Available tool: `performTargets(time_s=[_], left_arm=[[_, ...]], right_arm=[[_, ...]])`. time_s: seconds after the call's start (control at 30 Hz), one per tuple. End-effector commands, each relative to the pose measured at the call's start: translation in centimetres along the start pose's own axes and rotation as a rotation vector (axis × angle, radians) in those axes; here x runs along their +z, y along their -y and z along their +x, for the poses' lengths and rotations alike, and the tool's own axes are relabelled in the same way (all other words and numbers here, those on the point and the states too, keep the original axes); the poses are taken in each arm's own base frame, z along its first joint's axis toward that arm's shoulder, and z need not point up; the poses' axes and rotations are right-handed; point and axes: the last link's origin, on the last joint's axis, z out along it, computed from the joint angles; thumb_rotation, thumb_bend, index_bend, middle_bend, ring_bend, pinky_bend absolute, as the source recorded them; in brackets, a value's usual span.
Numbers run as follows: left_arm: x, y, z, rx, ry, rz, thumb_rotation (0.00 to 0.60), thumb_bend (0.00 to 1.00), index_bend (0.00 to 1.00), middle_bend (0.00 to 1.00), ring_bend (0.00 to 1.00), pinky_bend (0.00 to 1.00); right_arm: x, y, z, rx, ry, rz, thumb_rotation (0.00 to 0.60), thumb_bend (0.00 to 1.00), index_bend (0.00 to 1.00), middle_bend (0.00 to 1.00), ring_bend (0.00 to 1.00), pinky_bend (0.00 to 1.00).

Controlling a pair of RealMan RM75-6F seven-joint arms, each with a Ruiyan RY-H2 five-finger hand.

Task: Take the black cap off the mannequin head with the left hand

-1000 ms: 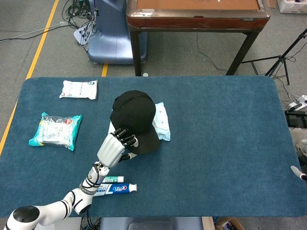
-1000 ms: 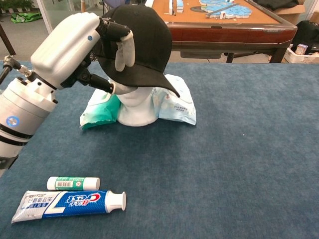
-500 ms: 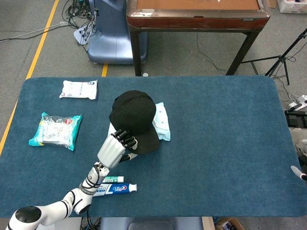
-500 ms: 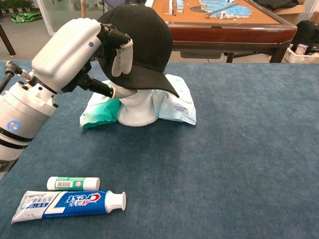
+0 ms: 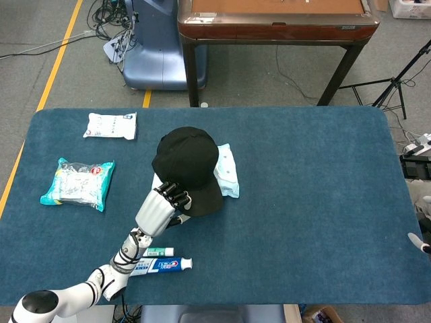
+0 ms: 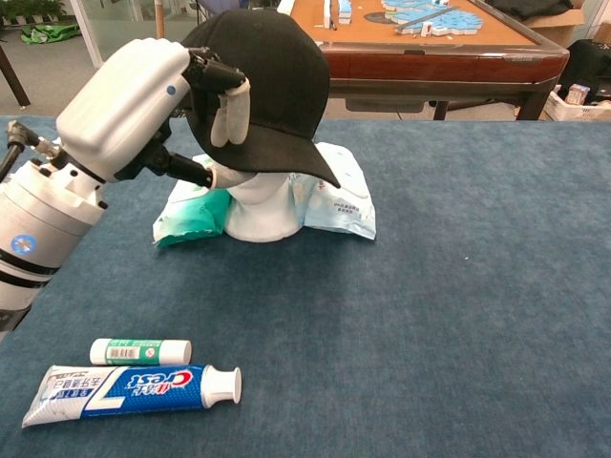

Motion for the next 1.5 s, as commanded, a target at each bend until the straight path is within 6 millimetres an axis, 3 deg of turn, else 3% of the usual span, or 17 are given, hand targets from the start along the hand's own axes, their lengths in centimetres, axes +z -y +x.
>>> performTargets(time_s=[0.03, 0.23, 0.37, 0.5, 0.7, 0.83, 1.23, 1.5], left_arm=[[-0.04, 0.0, 0.03, -0.001, -0.005, -0.003, 0.6, 0.13, 0.63, 0.54, 0.32, 0.48], [-0.14, 0.07, 0.0, -0.007, -0.013, -0.005, 0.6, 0.13, 0.62, 0.33, 0.17, 0.39], [-0.17, 0.19, -0.06, -0.008, -0.013, -0.006, 0.6, 0.13, 0.61, 0.17, 0.06, 0.26], [-0.3, 0.22, -0.14, -0.009, -0.01, -0.004, 0.6, 0.13, 0.57, 0.08, 0.0, 0.19], [-0.32, 0.36, -0.2, -0.013, -0.002, 0.005, 0.6, 0.13, 0.44, 0.03, 0.0, 0.17], [-0.3, 0.4, -0.19, -0.008, -0.002, 0.004, 0.6, 0.13, 0.41, 0.03, 0.0, 0.17], [-0.34, 0.43, -0.29, 0.015, -0.01, -0.006, 0.6, 0.14, 0.47, 0.0, 0.0, 0.1], [-0.38, 0.37, -0.47, 0.007, -0.002, -0.002, 0.6, 0.21, 0.52, 0.0, 0.0, 0.1]], right_arm=[[0.01, 0.0, 0.01, -0.001, 0.0, 0.0, 0.6, 0.0, 0.29, 0.32, 0.19, 0.38], [0.02, -0.03, -0.01, -0.006, 0.001, 0.0, 0.6, 0.0, 0.29, 0.32, 0.19, 0.38], [0.0, -0.03, -0.01, -0.009, 0.002, 0.0, 0.6, 0.0, 0.29, 0.32, 0.19, 0.38], [0.02, -0.02, -0.05, -0.013, 0.004, 0.0, 0.6, 0.0, 0.29, 0.32, 0.19, 0.38], [0.02, -0.02, -0.07, -0.016, 0.005, -0.001, 0.6, 0.0, 0.29, 0.32, 0.19, 0.38], [0.01, -0.01, -0.06, -0.016, 0.006, -0.001, 0.6, 0.0, 0.29, 0.32, 0.19, 0.38], [0.0, -0.02, -0.01, -0.004, 0.004, -0.001, 0.6, 0.0, 0.29, 0.32, 0.19, 0.38], [-0.02, -0.05, 0.03, -0.003, 0.002, -0.002, 0.6, 0.0, 0.29, 0.32, 0.19, 0.38]])
